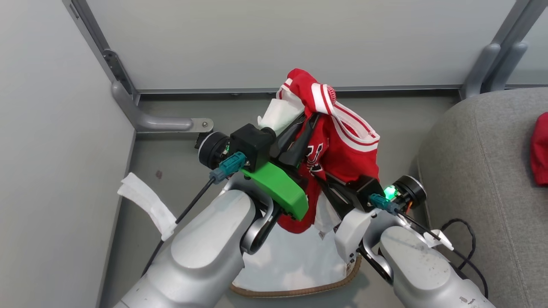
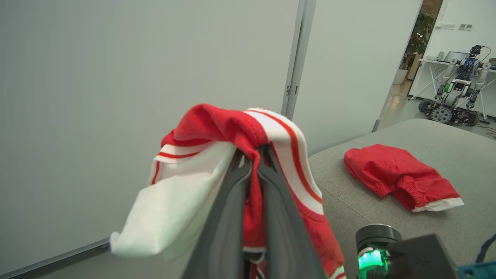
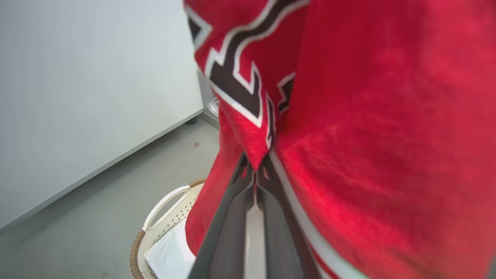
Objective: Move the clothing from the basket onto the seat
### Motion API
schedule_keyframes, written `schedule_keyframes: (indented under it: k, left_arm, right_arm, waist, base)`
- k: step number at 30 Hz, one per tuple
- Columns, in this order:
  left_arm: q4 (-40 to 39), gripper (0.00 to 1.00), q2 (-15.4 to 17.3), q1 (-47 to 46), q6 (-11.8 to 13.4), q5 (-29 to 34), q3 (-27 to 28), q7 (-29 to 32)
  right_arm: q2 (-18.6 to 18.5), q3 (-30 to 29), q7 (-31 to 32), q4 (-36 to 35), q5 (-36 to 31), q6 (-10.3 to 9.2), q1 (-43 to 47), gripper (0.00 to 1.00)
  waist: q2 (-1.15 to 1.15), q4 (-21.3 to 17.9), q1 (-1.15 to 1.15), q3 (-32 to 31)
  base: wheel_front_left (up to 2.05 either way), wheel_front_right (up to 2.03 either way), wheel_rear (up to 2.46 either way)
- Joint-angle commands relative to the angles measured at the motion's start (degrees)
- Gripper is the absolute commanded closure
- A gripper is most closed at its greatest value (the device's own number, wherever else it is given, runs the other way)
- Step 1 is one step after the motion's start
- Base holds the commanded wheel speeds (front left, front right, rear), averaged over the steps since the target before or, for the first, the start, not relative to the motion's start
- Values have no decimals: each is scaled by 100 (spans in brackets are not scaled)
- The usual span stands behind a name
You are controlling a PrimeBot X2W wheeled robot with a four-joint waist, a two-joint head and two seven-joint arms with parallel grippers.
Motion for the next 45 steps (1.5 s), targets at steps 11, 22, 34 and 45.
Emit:
schedule_keyframes:
  k: [11, 22, 34, 45]
  left_arm:
    - [497, 0, 225, 481, 46, 409, 583, -1]
    - [602, 0, 362, 1131, -73, 764, 1309, -1]
    - [571, 0, 296, 1582, -192, 1090, 2062, 0]
    - [675, 0, 178, 1506, -354, 1388, 2194, -1]
  right_arm:
    - [-24, -394, -13, -1097, -124, -8, 519, 100]
    - [-23, -848, -13, -1974, -242, -8, 1125, 100]
    - [-14, -1184, -13, -2621, -290, -8, 1381, 100]
    - [-270, -1822, -13, -3381, -913, -8, 771, 100]
  waist:
    - [0, -748, 0, -46]
    - [0, -2100, 0, -171]
    - [0, -3577, 0, -113]
    - [0, -4003, 0, 248]
  base:
    - [0, 0, 0]
    - [0, 0, 0]
    - [0, 0, 0]
    - [0, 0, 0]
